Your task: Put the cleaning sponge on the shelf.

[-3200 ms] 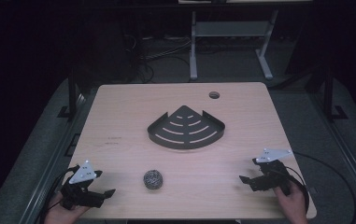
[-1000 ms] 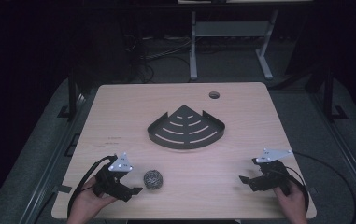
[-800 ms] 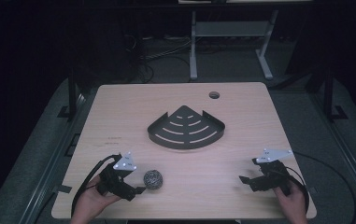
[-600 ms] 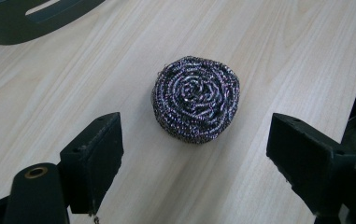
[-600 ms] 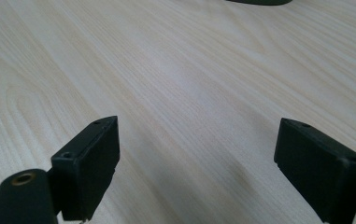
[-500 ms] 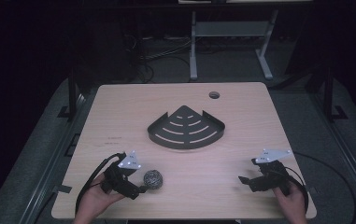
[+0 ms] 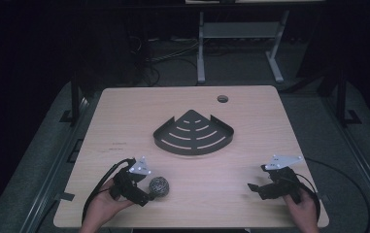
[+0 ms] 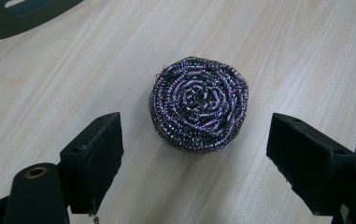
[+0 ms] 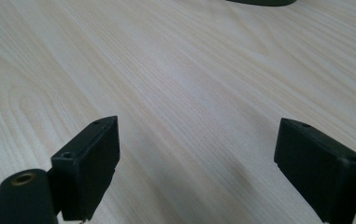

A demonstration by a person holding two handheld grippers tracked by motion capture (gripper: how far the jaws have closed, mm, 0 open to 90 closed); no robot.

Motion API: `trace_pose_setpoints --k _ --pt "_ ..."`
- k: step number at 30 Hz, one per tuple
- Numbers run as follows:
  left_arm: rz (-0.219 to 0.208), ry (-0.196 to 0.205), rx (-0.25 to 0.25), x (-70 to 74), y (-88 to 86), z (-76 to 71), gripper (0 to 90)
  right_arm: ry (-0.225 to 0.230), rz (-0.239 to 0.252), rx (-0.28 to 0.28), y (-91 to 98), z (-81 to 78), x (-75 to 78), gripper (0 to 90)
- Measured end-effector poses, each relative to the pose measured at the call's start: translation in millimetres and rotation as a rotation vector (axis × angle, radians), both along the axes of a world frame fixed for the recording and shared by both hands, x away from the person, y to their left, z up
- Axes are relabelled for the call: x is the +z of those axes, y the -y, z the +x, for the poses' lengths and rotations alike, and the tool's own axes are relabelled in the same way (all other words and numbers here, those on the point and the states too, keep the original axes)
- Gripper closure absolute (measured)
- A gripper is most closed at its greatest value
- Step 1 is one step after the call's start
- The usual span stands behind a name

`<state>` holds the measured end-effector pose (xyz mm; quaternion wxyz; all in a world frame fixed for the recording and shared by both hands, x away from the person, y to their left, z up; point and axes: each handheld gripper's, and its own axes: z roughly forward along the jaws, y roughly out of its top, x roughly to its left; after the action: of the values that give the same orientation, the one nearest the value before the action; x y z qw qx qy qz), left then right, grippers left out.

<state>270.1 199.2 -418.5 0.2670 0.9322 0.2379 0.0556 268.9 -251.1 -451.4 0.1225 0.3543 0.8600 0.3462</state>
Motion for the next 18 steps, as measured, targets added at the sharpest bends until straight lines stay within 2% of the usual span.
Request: trace_pose_setpoints --k 18 --pt "0.009 -0.021 -0.004 -7.4 11.7 6.8 18.1 0.003 0.001 0.007 -0.1 0.5 0.3 13.9"
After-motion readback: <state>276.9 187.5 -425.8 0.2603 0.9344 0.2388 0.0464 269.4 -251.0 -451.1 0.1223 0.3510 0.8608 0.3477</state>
